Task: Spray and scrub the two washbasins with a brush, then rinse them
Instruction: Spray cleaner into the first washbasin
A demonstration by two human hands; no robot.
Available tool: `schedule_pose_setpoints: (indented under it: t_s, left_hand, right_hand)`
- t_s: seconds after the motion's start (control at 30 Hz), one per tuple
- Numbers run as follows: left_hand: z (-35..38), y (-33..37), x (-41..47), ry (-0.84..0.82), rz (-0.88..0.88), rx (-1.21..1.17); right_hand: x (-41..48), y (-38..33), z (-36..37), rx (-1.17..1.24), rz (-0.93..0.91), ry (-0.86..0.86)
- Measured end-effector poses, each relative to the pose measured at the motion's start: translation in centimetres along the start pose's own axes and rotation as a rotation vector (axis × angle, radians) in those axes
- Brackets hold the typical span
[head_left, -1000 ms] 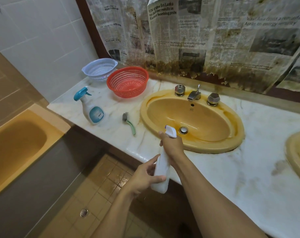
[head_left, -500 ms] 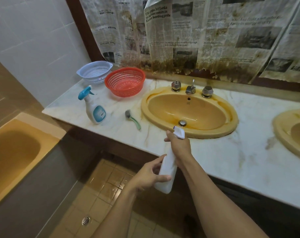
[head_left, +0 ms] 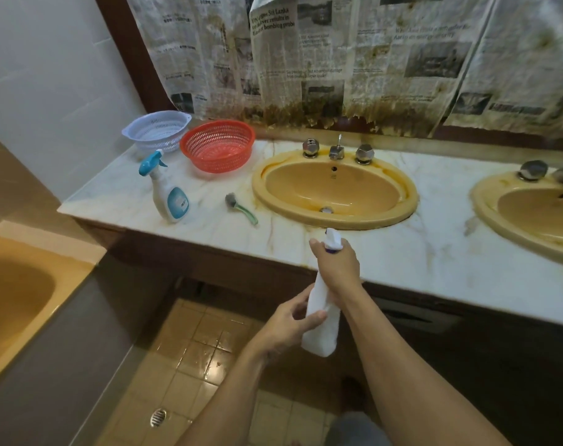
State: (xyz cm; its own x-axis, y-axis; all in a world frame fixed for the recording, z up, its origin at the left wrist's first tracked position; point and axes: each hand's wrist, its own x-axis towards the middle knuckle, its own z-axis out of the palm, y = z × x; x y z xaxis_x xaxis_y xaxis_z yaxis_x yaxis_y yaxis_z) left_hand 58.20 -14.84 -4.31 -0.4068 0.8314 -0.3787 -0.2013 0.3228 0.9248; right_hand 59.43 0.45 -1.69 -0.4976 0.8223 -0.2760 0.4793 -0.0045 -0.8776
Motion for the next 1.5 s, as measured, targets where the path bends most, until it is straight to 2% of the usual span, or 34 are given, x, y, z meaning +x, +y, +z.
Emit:
schedule_pose_setpoints:
  t_s: [0.1,0.2,0.37,0.53,0.8,0.97,1.07,1.2,1.3,1.37,1.5]
  left_hand:
    - [0.8,-1.0,-0.5,-0.039,0.004,-0.126]
    - [1.5,-1.6,-0.6,-0.058,0.013,-0.215]
    - [1.3,-1.6,-0.4,-0.069,0.003,-0.211]
    - [1.2,-1.0,0.1,-0.073,-0.009,-0.19]
    - [1.9,-0.7,1.7,-0.075,-0.003,-0.195]
    - [2.3,-0.9,2.4,-0.065,-0.009,-0.203]
    - [2.7,-0.8,2.8,-0.076,-0.023,-0.181]
    - [3.4,-0.9,3.8,-0.119,-0.037,-0.131]
    - [3.8,-0.6,4.7,-0.139,-0.047,-0.056]
    - [4.1,-0.4,5.3,-0.141,-0.059,-0.03]
    - [4.5,-0.3,6.4,-0.141,-0.081,-0.033]
  right_hand:
    - [-1.2,-0.3,-0.2,-0.249,-0.081,0.081]
    - [-2.1,-0.6,-0.3,-0.293,-0.076,0.122]
    - [-2.6,-0.2,-0.4,-0.215,-0.051,0.122]
    - [-1.4,0.2,-1.5,-0.07,-0.018,-0.067]
    - [-0.9,-0.4,-1.8,-0.236,-0.032,0.108]
    - [-0.4,0.6,-2.1,-0.21,-0.126,0.071]
    - [0.2,0.7,-2.8,-0.22,-0.104,0.051]
    - [0.7,1.2,-3.4,-0.259,-0.016,0.127]
    - [1.3,1.9,-3.8,-0.203,0.05,0.168]
    - [1.7,2.3,-4.3,-0.162,0.056,0.159]
    - [3.2,2.6,-5.4,-0.087,0.072,0.031]
